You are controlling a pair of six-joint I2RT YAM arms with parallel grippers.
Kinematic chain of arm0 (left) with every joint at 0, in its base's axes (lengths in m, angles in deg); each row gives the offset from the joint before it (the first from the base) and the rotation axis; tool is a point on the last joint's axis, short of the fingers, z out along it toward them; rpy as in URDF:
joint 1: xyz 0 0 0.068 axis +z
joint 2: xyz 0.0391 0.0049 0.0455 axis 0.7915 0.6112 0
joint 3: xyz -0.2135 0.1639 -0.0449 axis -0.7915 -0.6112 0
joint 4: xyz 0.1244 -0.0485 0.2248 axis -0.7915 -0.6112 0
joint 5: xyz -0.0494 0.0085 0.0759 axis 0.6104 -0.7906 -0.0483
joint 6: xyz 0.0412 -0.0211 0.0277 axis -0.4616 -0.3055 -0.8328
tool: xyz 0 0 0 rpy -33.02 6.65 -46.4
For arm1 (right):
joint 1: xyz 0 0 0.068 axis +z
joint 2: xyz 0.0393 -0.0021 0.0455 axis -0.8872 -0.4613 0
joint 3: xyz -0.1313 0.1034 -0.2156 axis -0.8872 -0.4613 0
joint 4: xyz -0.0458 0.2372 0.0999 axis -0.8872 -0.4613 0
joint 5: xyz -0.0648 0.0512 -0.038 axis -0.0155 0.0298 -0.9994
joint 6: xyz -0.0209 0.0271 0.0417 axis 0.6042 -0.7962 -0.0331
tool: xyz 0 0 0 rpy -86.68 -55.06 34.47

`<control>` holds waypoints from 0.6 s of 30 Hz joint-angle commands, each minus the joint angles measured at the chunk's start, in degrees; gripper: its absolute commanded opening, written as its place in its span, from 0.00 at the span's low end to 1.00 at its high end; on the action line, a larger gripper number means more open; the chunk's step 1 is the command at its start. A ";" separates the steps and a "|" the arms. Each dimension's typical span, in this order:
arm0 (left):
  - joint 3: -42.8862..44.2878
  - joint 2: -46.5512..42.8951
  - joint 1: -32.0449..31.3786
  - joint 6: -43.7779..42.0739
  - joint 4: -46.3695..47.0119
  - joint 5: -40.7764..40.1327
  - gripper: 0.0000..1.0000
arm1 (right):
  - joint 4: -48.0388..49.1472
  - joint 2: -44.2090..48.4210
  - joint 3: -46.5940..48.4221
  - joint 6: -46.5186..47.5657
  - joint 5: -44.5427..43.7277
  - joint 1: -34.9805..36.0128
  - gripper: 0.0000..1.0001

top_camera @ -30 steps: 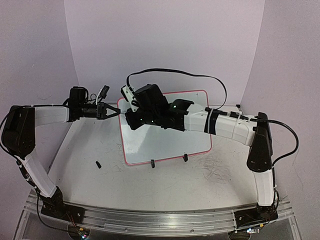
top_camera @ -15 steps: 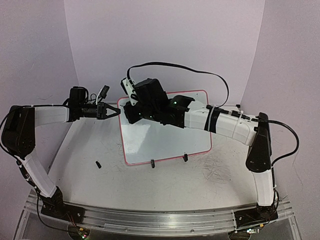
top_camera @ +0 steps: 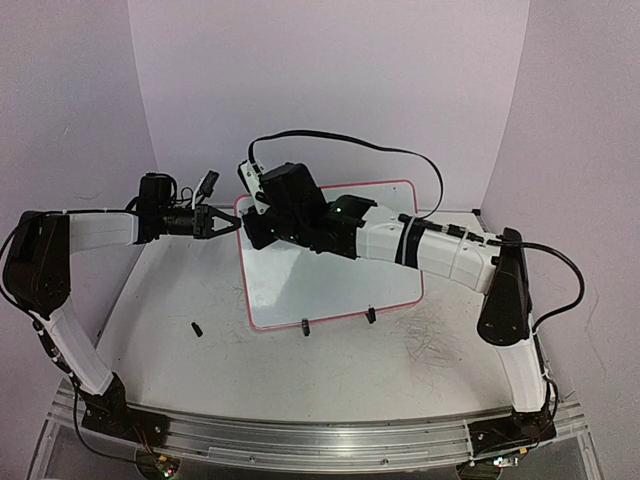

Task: Write a sentence on the whiteboard

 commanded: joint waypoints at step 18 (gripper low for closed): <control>0.62 -2.68 -0.25 1.16 1.03 1.71 0.00 | 0.62 -3.15 4.53 0.30 -4.17 0.28 0.00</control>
